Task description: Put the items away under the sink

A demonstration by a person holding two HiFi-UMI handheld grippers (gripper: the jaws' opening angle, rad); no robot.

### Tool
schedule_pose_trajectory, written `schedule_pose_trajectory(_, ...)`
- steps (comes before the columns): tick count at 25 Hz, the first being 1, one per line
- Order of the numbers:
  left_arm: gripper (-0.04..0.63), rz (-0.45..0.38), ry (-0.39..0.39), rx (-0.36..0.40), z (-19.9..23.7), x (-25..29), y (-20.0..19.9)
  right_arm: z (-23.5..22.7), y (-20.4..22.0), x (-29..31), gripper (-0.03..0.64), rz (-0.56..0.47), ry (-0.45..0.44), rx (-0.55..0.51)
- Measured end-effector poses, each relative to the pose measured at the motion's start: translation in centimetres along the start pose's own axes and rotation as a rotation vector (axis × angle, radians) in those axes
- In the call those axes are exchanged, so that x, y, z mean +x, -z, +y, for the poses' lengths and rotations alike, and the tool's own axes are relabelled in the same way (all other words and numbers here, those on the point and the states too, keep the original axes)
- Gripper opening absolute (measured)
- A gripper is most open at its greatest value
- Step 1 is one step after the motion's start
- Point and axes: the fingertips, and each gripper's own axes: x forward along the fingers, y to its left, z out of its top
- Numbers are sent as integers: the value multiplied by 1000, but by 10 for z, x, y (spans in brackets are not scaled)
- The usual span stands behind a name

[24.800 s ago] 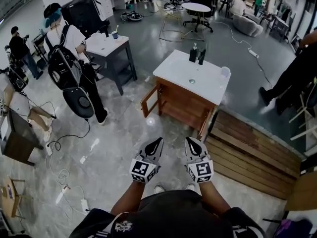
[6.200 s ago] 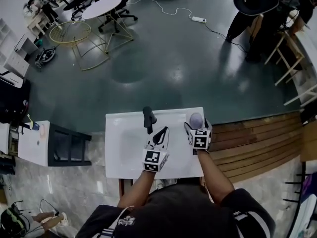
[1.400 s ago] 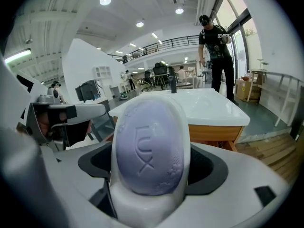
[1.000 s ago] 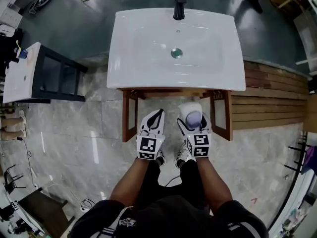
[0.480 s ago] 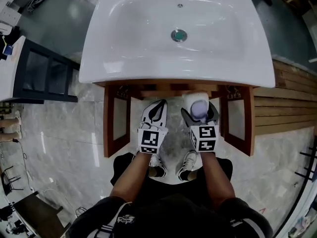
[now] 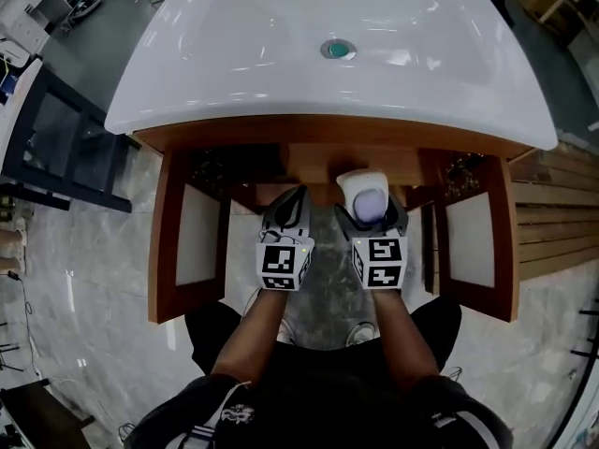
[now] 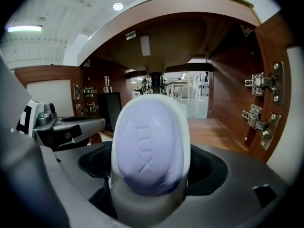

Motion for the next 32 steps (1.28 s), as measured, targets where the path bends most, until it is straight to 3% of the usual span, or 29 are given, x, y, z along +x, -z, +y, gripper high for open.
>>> schedule_pose_trajectory(9,8,-35,1,13,0,10,5,-11,1,16,468,-13,17,4)
schedule_pose_trajectory(13,8,-16,4,74,-8,17,-1,-21,-12,23,468,-6,18,-3)
schedule_pose_trajectory(24,8,-36,-4,54,-6,18,-16,-38,-36,74,468,133,-10,-12)
schedule_pose_trajectory(32,8,-65,21,54,-10,17,-28,-57,-43,108,468,261,18,33)
